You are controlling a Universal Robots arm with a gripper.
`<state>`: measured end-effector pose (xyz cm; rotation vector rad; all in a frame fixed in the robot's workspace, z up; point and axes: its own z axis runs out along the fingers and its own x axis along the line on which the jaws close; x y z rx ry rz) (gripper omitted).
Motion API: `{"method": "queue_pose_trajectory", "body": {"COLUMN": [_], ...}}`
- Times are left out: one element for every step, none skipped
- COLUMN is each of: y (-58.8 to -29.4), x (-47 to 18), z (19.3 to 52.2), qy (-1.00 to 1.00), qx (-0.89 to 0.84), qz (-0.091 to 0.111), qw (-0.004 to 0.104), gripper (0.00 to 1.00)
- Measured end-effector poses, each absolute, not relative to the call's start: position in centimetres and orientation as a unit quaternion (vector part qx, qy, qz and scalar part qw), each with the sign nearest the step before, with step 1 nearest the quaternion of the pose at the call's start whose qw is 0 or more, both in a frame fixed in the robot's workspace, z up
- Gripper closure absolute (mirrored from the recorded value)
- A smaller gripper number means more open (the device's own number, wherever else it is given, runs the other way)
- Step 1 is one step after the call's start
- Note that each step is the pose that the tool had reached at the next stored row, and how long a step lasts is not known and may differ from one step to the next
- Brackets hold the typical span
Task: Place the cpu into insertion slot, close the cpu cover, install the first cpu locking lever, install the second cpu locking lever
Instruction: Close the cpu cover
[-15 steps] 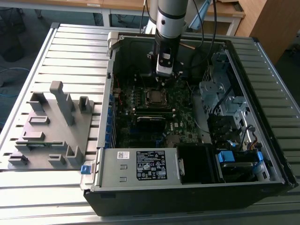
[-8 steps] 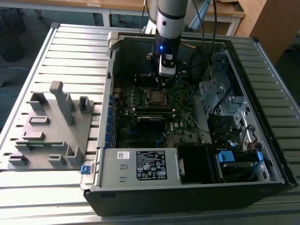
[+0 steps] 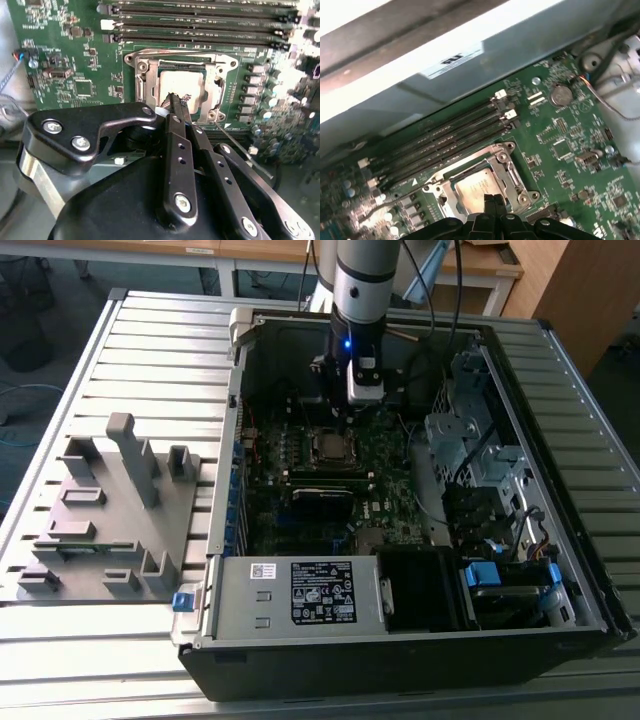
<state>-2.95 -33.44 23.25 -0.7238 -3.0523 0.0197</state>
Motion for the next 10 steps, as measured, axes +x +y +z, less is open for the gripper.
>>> {"method": "queue_pose_trajectory", "body": {"y": [-33.44,-33.44,-33.44,-33.44,-33.44,-33.44,-33.44,-33.44,-33.44,-33.44], "x": [-2.95,-2.95,-2.95,-2.95,-2.95,-2.95,-2.95,-2.95,-2.95,-2.95], "z": [23.24,23.22,23.21,23.19,23.17,23.16,23.13,23.11,23.1,23.07], "qy": [-0.975,-0.977,-0.979,-0.981,-0.982,-0.984,-0.986,-0.987,-0.988,-0.99], "qx": [-0.222,-0.213,-0.204,-0.195,-0.186,-0.177,-0.169,-0.16,-0.151,-0.143], "qz": [0.006,0.006,0.006,0.006,0.006,0.006,0.006,0.006,0.006,0.006], "qw": [0.002,0.002,0.002,0.002,0.002,0.002,0.002,0.002,0.002,0.002], "gripper": [0.9,0.9,0.9,0.9,0.9,0.9,0.9,0.9,0.9,0.9]}}
